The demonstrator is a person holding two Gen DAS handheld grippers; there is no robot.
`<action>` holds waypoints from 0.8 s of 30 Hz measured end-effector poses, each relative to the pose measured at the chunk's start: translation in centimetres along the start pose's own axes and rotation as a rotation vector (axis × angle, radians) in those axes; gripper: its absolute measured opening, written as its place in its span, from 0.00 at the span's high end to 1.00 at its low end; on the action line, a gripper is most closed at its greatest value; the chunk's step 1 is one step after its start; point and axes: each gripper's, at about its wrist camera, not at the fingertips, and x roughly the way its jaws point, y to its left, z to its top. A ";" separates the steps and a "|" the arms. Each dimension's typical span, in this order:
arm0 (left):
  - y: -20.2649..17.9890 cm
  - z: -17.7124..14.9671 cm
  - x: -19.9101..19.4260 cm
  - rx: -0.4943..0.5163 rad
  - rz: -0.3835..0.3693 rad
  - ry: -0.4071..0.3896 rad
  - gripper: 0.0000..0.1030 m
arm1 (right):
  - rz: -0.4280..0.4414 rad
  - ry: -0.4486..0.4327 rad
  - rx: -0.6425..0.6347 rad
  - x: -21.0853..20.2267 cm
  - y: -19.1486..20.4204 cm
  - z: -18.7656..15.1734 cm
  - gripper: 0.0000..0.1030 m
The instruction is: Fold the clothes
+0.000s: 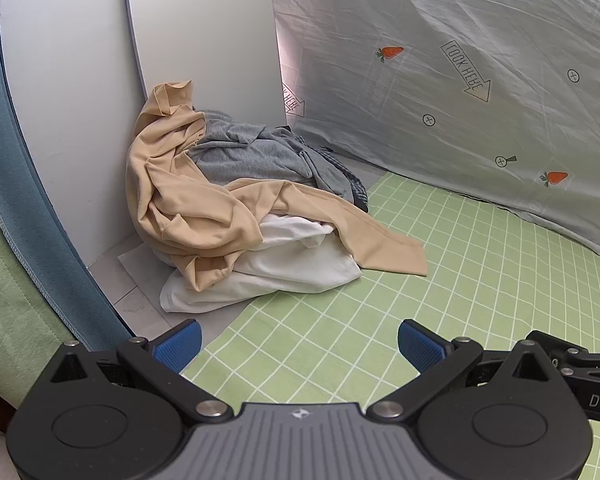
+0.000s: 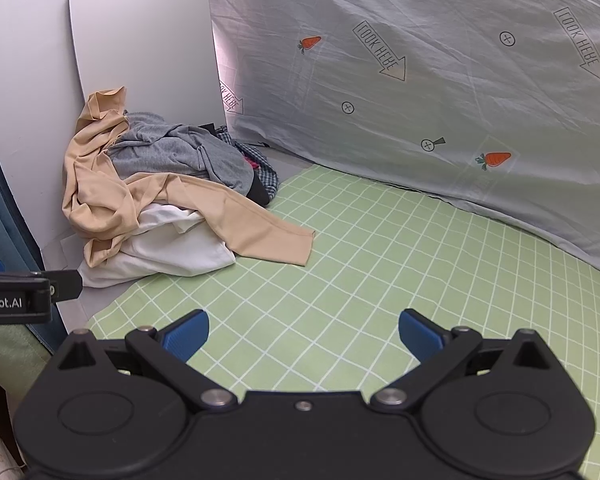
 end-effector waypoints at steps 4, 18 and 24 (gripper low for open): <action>0.0 0.0 0.1 0.000 -0.001 0.003 0.00 | -0.002 0.000 0.000 0.0 0.0 0.0 0.01; 0.0 -0.2 0.4 0.007 -0.004 0.010 0.00 | -0.002 0.001 0.002 0.1 0.0 0.0 0.01; 0.0 -0.2 0.5 0.008 -0.004 0.016 0.00 | 0.000 0.005 0.005 0.2 0.0 0.0 0.01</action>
